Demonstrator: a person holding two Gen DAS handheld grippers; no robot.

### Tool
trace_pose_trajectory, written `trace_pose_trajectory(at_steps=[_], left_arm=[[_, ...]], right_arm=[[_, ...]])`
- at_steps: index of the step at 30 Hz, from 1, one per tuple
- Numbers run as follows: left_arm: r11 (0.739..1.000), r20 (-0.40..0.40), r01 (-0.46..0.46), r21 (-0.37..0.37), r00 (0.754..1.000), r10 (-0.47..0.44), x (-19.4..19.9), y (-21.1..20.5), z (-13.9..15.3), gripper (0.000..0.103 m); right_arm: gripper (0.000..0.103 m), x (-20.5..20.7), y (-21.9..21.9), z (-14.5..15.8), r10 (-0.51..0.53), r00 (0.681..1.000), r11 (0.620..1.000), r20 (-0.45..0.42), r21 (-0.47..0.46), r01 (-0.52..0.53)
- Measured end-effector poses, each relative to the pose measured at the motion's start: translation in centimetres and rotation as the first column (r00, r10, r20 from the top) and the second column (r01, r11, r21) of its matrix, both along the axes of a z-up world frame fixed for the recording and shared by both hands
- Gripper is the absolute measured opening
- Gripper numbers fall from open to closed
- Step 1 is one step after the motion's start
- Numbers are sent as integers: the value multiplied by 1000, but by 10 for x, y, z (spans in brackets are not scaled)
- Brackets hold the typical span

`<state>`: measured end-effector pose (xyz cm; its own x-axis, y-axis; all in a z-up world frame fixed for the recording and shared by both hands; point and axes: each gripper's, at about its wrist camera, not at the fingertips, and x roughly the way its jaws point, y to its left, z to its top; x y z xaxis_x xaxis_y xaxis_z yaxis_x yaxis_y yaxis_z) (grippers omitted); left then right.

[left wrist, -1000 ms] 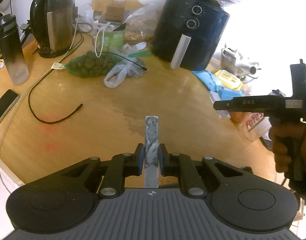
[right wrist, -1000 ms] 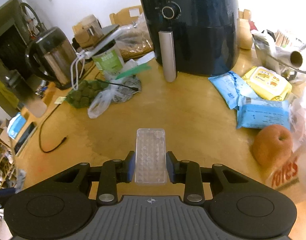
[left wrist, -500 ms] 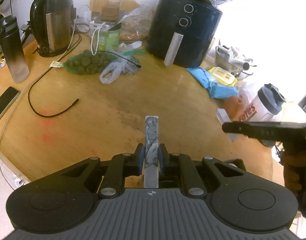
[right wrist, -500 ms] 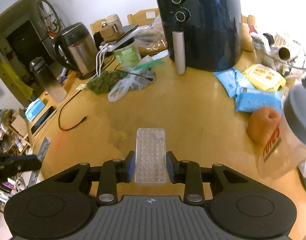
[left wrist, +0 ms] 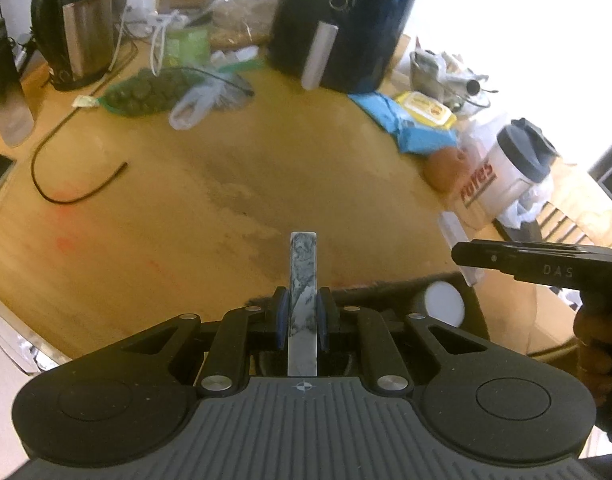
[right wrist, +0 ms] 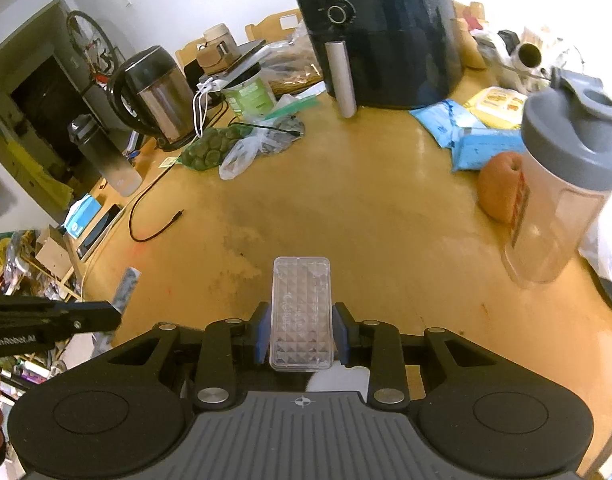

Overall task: Organize rigid objects
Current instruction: 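Lower the strip into the box with the left tool while the right tool lowers the clear case in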

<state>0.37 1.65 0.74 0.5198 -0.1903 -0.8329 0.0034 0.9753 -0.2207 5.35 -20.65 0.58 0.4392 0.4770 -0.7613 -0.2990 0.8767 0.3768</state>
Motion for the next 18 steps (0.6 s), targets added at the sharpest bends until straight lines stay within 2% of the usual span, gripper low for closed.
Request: trace_pose_trajectory(at_steps=[6, 10, 18], left_arm=[[998, -21, 37, -45, 999, -38, -1, -12, -2, 17], [1000, -39, 11, 1, 999, -11, -3, -13, -3, 39], [993, -50, -48, 110, 997, 54, -14, -9, -5, 41]], right_arm=[[35, -10, -8, 0, -5, 1000, 1000, -6, 17, 5], [35, -17, -13, -1, -2, 1000, 1000, -8, 22, 2], [35, -33, -18, -6, 23, 1000, 999, -21, 26, -22]])
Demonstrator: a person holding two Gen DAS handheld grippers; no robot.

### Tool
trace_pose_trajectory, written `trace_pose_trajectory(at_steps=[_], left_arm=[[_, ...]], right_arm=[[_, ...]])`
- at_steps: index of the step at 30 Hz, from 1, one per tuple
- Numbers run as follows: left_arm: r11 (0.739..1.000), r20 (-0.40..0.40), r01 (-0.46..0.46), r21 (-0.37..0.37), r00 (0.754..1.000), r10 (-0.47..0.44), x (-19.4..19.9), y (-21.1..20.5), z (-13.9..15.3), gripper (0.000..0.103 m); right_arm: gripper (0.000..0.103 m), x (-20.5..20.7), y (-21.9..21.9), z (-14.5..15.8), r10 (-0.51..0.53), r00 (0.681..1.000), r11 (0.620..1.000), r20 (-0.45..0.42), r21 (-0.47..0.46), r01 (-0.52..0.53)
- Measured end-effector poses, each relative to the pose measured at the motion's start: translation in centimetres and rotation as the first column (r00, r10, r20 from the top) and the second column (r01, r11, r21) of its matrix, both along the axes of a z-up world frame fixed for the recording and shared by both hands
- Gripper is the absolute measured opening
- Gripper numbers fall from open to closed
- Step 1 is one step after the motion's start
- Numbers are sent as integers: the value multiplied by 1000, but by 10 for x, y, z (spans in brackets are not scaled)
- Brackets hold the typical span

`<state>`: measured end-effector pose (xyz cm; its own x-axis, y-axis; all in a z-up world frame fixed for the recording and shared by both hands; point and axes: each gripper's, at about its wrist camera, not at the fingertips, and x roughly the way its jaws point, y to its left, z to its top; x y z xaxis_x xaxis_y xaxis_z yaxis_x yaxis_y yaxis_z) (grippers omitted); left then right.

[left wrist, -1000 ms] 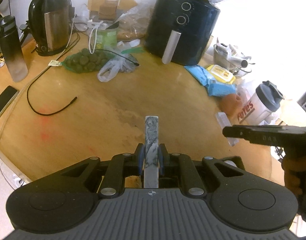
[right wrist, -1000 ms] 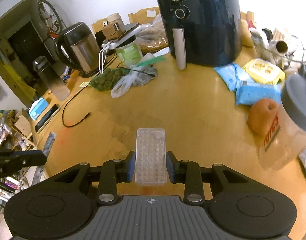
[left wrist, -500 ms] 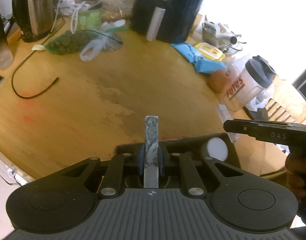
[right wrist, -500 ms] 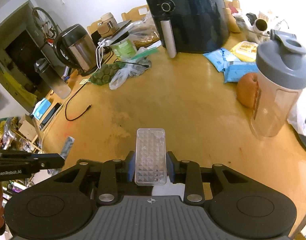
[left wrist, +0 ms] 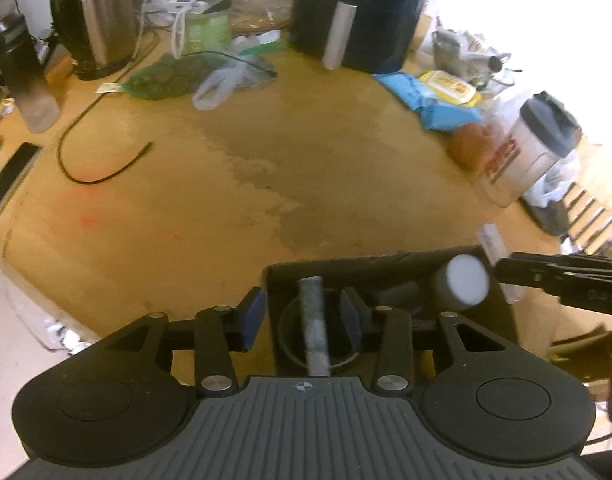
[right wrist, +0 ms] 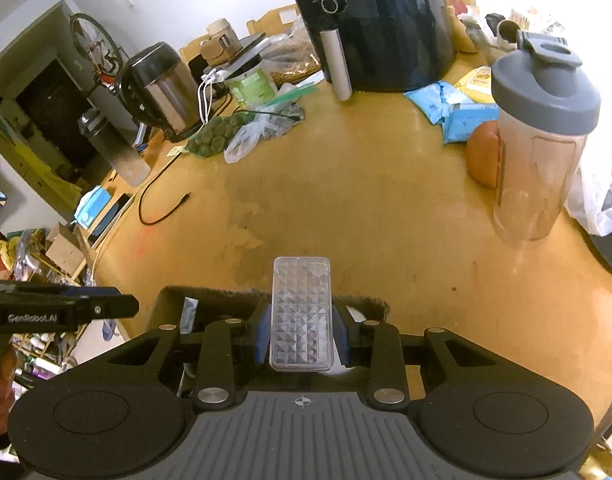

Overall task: Organize rigid objects
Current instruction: 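Lower the strip into the box with the left tool while the right tool lowers the clear case in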

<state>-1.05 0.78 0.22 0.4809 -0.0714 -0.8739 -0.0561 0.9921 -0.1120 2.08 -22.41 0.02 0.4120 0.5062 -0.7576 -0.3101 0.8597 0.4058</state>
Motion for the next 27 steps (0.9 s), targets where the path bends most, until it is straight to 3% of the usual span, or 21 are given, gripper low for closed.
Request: trace_pose_trajectory(at_steps=[13, 25, 27], left_arm=[[998, -8, -47, 30, 999, 47, -17, -2, 0, 41], [995, -7, -94, 34, 996, 94, -31, 3, 0, 41], [994, -8, -102, 34, 995, 102, -32, 4, 0, 41]], right_arm=[[35, -17, 16, 4, 110, 994, 994, 22, 20, -111], [35, -24, 41, 14, 246, 967, 968, 72, 28, -249], [40, -25, 45, 13, 262, 963, 964, 67, 20, -264]])
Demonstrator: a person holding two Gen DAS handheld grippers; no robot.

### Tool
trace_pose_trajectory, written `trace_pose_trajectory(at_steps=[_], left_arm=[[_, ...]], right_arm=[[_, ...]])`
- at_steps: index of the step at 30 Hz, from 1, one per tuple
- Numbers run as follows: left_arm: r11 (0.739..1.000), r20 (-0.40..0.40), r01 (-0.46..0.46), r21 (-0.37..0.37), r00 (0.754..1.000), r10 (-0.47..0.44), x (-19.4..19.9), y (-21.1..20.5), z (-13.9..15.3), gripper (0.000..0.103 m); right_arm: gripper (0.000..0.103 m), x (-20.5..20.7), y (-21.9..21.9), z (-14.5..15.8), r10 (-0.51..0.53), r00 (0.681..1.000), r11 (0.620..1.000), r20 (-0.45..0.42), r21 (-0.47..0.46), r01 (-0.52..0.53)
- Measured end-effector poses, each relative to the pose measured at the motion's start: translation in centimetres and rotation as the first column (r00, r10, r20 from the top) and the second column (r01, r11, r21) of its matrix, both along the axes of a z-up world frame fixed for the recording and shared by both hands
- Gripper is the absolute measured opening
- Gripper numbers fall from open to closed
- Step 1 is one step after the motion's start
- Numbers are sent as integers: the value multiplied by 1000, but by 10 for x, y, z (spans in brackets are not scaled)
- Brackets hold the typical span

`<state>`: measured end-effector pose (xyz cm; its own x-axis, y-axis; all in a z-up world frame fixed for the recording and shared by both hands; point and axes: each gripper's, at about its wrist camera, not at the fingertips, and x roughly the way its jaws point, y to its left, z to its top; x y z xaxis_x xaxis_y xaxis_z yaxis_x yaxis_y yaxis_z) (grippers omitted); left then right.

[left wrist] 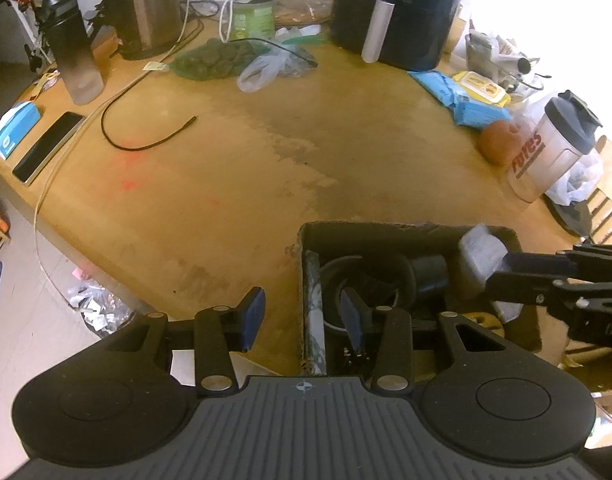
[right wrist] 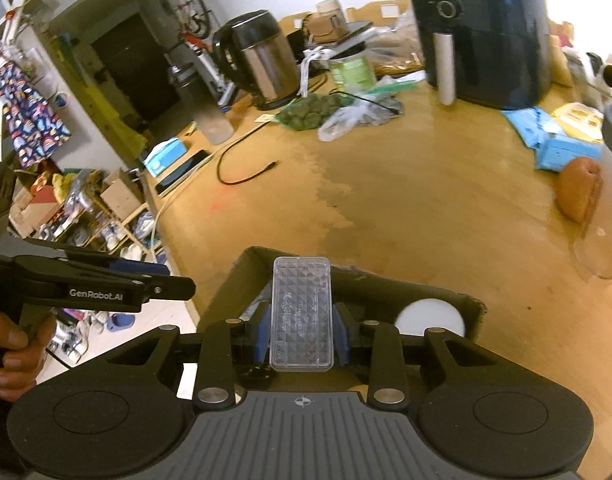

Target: Organize rigid objects

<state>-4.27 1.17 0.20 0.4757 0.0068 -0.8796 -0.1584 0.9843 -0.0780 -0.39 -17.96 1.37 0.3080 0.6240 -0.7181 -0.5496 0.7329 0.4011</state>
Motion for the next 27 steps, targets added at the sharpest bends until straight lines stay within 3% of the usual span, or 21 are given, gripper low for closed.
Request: trace_pose_trajectory(at_steps=[1, 2, 3, 6, 8, 10, 14, 17, 27], left_arm=[[1000, -1, -3, 0, 1000, 3, -1, 1, 0, 41], [1000, -2, -5, 0, 1000, 5, -1, 1, 0, 41], [1000, -3, -6, 1, 1000, 6, -1, 1, 0, 41], [1000, -5, -3, 2, 1000, 3, -1, 0, 0, 44], [1000, 0, 2, 1, 1000, -2, -2, 0, 1, 69], [1000, 20, 3, 7, 1000, -4, -4, 0, 3, 78], [999, 45, 20, 26, 999, -22, -4, -4, 8, 85], [999, 61, 31, 42, 998, -34, -3, -7, 10, 103], [986, 4, 107, 131, 994, -108, -3, -20, 6, 103]], right_arm=[[48, 0, 3, -1, 6, 1000, 1000, -4, -19, -6], [67, -1, 5, -3, 13, 1000, 999, -10, -39, -14], [79, -1, 6, -4, 17, 1000, 999, -10, -51, -17], [99, -5, 6, -3, 12, 1000, 998, 3, -69, -12], [103, -6, 6, -1, -1, 1000, 996, 12, -90, 2], [103, -7, 5, -1, -16, 1000, 993, 19, -112, 18], [103, -5, 0, 1, -60, 998, 986, 20, -156, 62], [103, -4, -3, 0, -95, 995, 975, 11, -201, 95], [103, -9, -10, -7, -150, 989, 919, -13, -370, 135]])
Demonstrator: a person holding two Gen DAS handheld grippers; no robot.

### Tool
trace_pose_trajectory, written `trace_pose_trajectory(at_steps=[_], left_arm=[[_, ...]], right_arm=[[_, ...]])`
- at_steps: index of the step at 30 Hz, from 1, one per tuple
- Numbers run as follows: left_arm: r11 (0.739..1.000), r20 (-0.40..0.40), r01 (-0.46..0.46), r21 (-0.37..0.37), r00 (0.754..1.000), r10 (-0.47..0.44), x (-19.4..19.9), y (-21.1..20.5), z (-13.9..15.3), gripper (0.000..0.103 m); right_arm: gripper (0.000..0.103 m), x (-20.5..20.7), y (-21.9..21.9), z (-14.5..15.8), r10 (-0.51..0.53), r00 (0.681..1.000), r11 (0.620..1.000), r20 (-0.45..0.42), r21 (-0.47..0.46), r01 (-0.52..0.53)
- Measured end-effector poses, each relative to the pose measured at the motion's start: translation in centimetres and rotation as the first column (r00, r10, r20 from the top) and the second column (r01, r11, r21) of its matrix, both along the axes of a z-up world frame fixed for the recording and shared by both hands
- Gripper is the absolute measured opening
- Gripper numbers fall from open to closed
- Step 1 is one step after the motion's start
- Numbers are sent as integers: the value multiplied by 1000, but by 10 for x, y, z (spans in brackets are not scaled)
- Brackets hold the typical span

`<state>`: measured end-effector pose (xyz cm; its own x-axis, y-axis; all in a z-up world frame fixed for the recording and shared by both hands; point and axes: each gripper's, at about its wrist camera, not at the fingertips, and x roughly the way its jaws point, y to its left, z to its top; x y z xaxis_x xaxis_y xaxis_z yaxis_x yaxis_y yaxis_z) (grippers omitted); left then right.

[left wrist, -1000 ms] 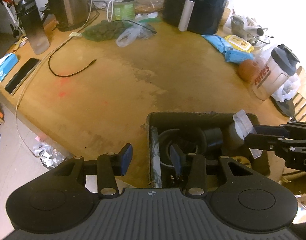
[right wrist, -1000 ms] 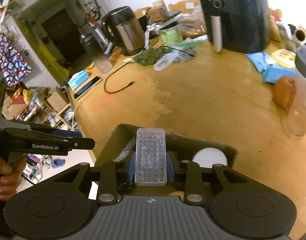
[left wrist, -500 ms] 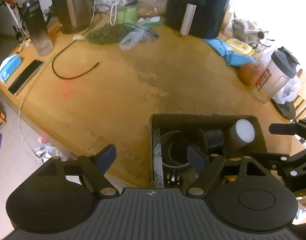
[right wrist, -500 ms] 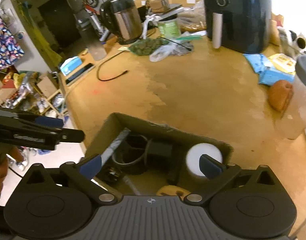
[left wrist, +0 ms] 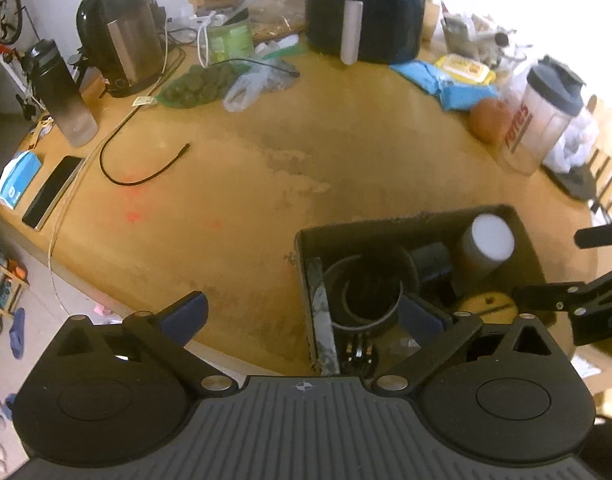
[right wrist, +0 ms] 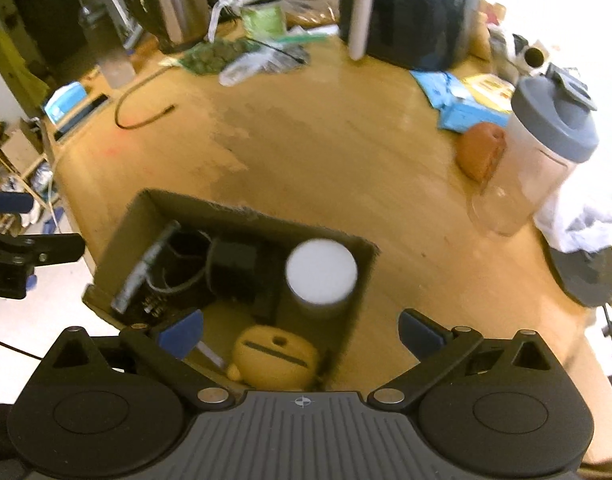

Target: Organize rigid objects

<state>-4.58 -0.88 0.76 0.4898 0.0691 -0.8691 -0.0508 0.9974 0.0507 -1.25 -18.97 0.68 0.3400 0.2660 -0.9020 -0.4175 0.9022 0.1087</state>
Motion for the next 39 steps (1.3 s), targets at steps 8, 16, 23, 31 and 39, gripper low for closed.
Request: trace_pose_trajectory(at_steps=[8, 16, 23, 31, 39], left_arm=[[999, -104, 31, 43, 994, -27, 1, -9, -14, 103], [1000, -216, 28, 15, 976, -24, 0, -11, -30, 103], [999, -325, 42, 6, 945, -38, -4, -13, -47, 103], [999, -331, 40, 1, 943, -37, -7, -14, -47, 103], [999, -328, 33, 2, 944, -31, -7, -12, -47, 103]], right_arm=[[103, -7, -7, -17, -9, 996, 997, -89, -83, 2], [103, -15, -10, -33, 3, 985, 992, -174, -123, -24], [103, -19, -11, -39, 8, 978, 987, -210, -153, -40], [103, -18, -8, -42, 13, 974, 987, -224, -154, -49], [103, -18, -8, -42, 15, 974, 987, -226, -152, -50]])
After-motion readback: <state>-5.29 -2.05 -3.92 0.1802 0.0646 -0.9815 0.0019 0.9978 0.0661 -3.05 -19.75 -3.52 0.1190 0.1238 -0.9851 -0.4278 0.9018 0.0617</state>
